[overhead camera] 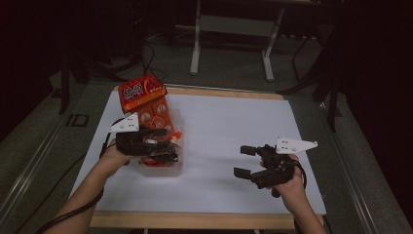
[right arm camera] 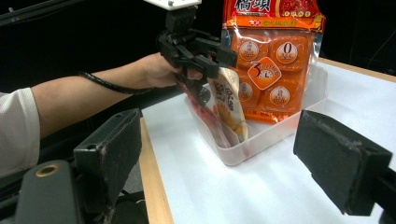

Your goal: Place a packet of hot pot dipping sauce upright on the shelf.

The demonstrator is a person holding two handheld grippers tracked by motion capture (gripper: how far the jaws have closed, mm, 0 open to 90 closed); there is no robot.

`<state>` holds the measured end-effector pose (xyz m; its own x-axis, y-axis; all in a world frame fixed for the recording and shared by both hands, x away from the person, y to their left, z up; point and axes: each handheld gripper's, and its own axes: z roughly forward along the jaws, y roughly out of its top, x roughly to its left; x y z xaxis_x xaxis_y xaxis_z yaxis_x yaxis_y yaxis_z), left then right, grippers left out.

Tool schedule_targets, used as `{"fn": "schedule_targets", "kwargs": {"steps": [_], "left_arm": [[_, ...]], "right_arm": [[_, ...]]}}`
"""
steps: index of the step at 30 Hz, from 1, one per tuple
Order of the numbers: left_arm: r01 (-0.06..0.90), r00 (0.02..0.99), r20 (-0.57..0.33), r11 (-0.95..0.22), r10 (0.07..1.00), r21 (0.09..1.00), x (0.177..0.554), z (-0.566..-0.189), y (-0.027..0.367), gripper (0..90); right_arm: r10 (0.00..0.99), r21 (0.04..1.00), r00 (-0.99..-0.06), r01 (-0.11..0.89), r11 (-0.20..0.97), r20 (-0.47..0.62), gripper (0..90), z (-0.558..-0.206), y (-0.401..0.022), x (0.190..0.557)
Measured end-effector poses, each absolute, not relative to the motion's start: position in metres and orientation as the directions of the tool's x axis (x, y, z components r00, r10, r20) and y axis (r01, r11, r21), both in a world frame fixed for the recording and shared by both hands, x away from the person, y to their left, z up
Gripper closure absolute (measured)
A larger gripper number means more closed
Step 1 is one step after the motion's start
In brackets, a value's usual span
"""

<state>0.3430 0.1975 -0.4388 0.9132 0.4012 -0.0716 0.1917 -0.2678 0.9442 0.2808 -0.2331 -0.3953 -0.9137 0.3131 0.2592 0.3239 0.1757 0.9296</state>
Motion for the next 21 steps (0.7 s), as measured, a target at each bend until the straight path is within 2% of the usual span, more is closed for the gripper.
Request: {"fn": "schedule_targets", "kwargs": {"steps": [7, 10, 21], "left_arm": [[0.224, 0.909, -0.103, -0.265, 0.405, 0.938, 0.340, -0.428, 0.190, 24.1], [0.224, 0.909, -0.110, -0.250, 0.401, 0.942, 0.337, -0.422, 0.187, 17.4], [0.235, 0.900, -0.129, -0.216, 0.416, 0.948, 0.322, -0.403, 0.170, 2.3]], "right_arm": [[0.315, 0.930, -0.913, 0.323, 0.176, 0.258, 15.1, -0.395, -0.233, 0.281], [0.316, 0.930, -0.913, 0.323, 0.175, 0.257, 15.1, -0.395, -0.234, 0.281], [0.335, 0.932, -0.910, 0.315, 0.180, 0.243, 15.1, -0.395, -0.235, 0.281]]}}
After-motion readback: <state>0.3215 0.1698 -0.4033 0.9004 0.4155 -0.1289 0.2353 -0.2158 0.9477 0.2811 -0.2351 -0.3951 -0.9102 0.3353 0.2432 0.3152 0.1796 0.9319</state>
